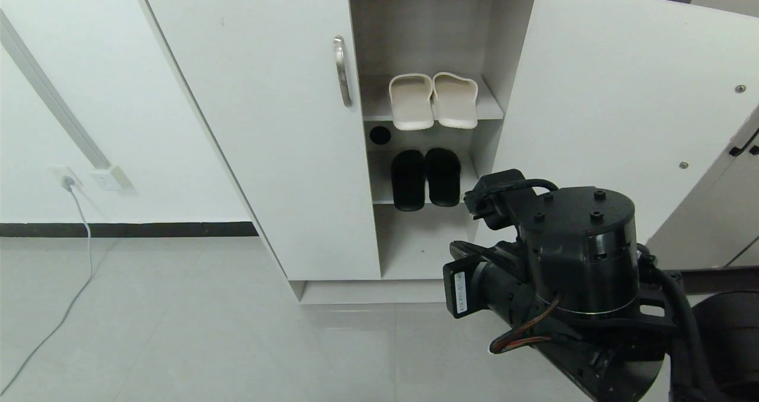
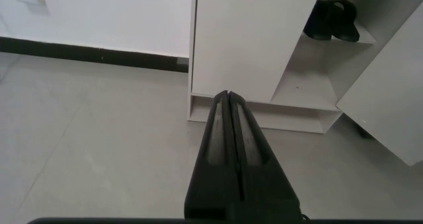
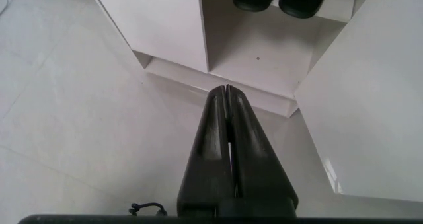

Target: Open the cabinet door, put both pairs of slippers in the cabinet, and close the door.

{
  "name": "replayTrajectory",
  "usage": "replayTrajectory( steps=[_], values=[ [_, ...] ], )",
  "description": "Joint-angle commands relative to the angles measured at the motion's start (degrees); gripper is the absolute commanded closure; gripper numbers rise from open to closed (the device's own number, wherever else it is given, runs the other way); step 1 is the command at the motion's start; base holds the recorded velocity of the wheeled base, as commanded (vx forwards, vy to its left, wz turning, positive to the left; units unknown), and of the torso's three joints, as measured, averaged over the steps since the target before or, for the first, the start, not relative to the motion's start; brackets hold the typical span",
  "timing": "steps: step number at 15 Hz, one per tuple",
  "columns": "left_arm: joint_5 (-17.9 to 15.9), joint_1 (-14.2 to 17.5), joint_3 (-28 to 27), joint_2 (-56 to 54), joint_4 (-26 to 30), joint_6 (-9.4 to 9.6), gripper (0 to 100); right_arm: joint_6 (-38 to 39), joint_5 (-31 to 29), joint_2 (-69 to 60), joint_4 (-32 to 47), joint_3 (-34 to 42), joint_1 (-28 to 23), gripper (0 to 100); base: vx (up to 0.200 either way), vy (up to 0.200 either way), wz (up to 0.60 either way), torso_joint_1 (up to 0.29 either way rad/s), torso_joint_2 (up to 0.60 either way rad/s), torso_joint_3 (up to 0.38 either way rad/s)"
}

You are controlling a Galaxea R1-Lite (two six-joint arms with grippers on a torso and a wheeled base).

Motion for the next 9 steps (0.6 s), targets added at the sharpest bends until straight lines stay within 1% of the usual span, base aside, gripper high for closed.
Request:
replayTrajectory(
  steps=[1, 4, 5, 8, 9],
  values=[
    [0.01, 0.01, 0.0, 0.04, -0.04, 0.0, 100, -0.01, 0.01, 0.26, -0.03, 0.09, 0.04, 100, 0.0, 0.0, 0.0, 0.002, -0.06, -0.051],
    [0.01, 0.01, 0.0, 0.04, -0.04, 0.0, 100, -0.01, 0.01, 0.26, -0.03, 0.18, 0.04, 100, 0.0, 0.0, 0.0, 0.007, -0.19, -0.3],
    [0.01, 0.01, 0.0, 0.04, -0.04, 0.0, 100, -0.01, 0.01, 0.26, -0.03, 0.18, 0.04, 100, 0.0, 0.0, 0.0, 0.046, -0.39, -0.383],
    [0.01, 0.01, 0.0, 0.04, -0.04, 0.0, 100, -0.01, 0.01, 0.26, -0.03, 0.27, 0.04, 100, 0.0, 0.0, 0.0, 0.036, -0.54, -0.364],
    [0.01, 0.01, 0.0, 0.04, -0.04, 0.0, 100, -0.01, 0.01, 0.26, -0.03, 0.27, 0.04, 100, 0.0, 0.0, 0.0, 0.115, -0.48, -0.359]
  ],
)
